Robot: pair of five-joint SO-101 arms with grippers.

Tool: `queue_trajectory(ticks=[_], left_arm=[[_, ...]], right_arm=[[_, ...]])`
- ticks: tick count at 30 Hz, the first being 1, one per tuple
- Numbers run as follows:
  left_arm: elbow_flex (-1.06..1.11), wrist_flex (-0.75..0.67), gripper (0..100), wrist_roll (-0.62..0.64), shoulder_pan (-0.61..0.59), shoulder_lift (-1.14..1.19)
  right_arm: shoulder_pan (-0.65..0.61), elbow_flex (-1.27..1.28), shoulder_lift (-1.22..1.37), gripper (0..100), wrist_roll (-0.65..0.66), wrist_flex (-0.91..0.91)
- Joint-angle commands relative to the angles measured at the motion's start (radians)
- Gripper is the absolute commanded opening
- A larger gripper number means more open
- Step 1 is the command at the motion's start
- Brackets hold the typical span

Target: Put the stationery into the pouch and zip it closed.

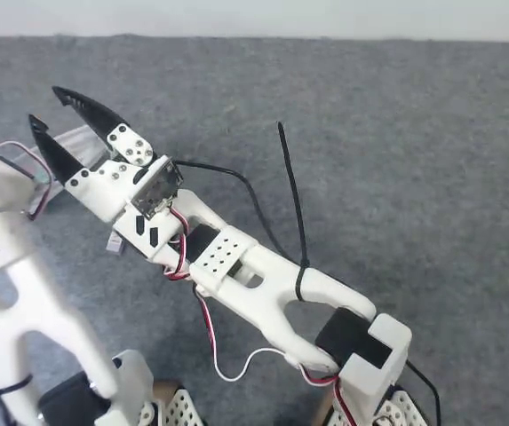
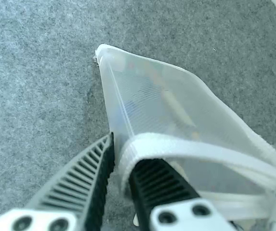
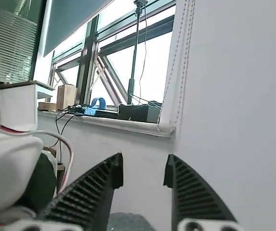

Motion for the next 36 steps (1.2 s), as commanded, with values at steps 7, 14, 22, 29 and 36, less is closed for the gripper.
queue_trajectory(ticks=[7,14,22,29,36], left_arm=[[-0.047,-0.002,1,0.012,0.003,-0.005],[-0.047,-0.002,1,0.012,0.003,-0.005],[-0.021,-0.041,1,0.015,0.003,-0.005],[0.024,-0.101,1,0.017,0.003,-0.012],[0.024,-0.101,1,0.017,0.006,-0.012]], right_arm=[[-0.012,0.002,-0.093,12.1,0.015,-0.012],[-0.035,0.038,-0.166,11.9,0.014,0.082],[-0.035,0.025,-0.177,11.9,0.021,0.139],[0.007,0.003,-0.294,11.9,0.012,0.389],[0.076,0.005,-0.483,12.2,-0.118,0.72]])
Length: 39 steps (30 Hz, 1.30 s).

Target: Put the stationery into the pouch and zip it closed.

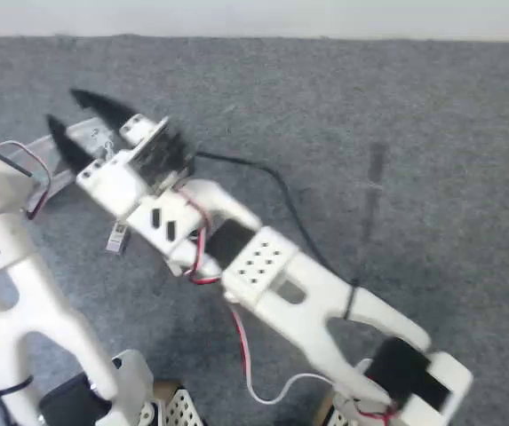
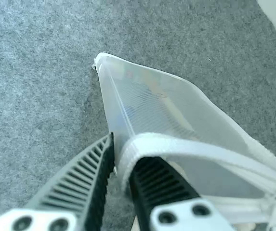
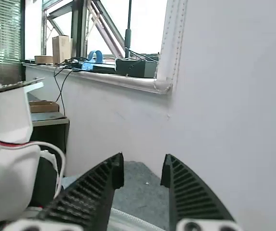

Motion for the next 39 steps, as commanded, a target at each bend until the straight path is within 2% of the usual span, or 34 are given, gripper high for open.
queue_trajectory(ticks=[1,4,11,20,28,34,39], left_arm=[[-0.008,-0.037,1,0.017,0.006,-0.011],[-0.008,-0.037,1,0.017,0.006,-0.011],[-0.01,-0.037,1,0.017,0.003,-0.011],[-0.031,-0.037,1,0.017,-0.038,-0.011],[-0.081,-0.031,1,0.02,-0.183,-0.011],[-0.081,-0.034,1,0.135,-0.313,-0.012],[-0.09,-0.032,1,0.14,-0.341,-0.012]], right_arm=[[0.036,-0.055,-0.13,12.2,-0.037,0.151],[0.036,-0.051,-0.165,12.0,-0.04,0.237],[0.05,-0.049,-0.216,12.3,-0.044,0.588],[0.102,-0.049,-0.22,12.4,-0.044,0.791],[0.107,-0.049,-0.209,12.4,-0.043,0.905],[0.107,-0.028,-0.12,12.4,-0.043,0.895],[0.107,-0.097,0.018,12.4,-0.041,0.903]])
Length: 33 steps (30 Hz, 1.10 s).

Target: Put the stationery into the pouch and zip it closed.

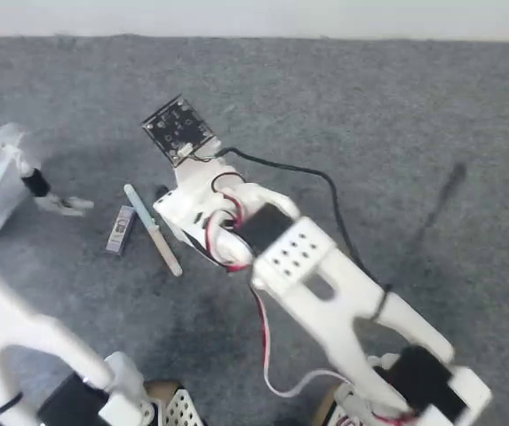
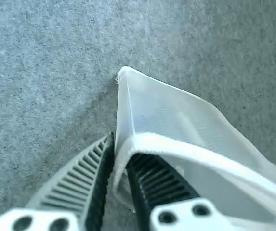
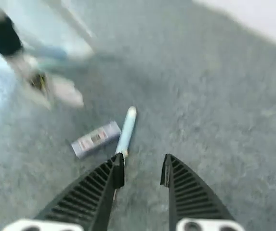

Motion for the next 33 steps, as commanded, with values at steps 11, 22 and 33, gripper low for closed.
queue_trajectory(ticks=[11,22,33], left_arm=[[-0.077,-0.031,1,0.017,-0.015,-0.014],[-0.077,-0.037,1,0.017,-0.009,-0.014],[-0.077,-0.034,1,0.017,-0.011,-0.012]], right_arm=[[0.013,-0.238,0.312,12.4,-0.006,0.007],[0.016,-0.382,0.515,12.4,-0.005,0.007],[0.005,-0.508,0.656,12.4,-0.008,0.007]])
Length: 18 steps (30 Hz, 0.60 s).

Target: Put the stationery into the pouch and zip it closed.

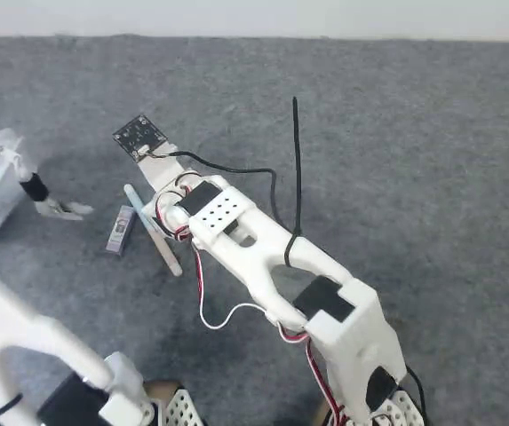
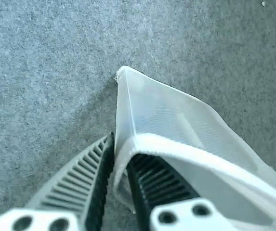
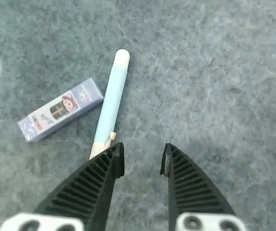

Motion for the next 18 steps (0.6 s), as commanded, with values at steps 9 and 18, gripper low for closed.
queue_trajectory(ticks=[9,18], left_arm=[[-0.076,-0.035,1,0.015,-0.009,-0.008],[-0.074,-0.037,1,0.015,-0.008,-0.006]], right_arm=[[-0.073,-0.166,0.11,12.4,-0.009,-0.004],[-0.076,-0.282,0.236,12.0,-0.008,-0.002]])
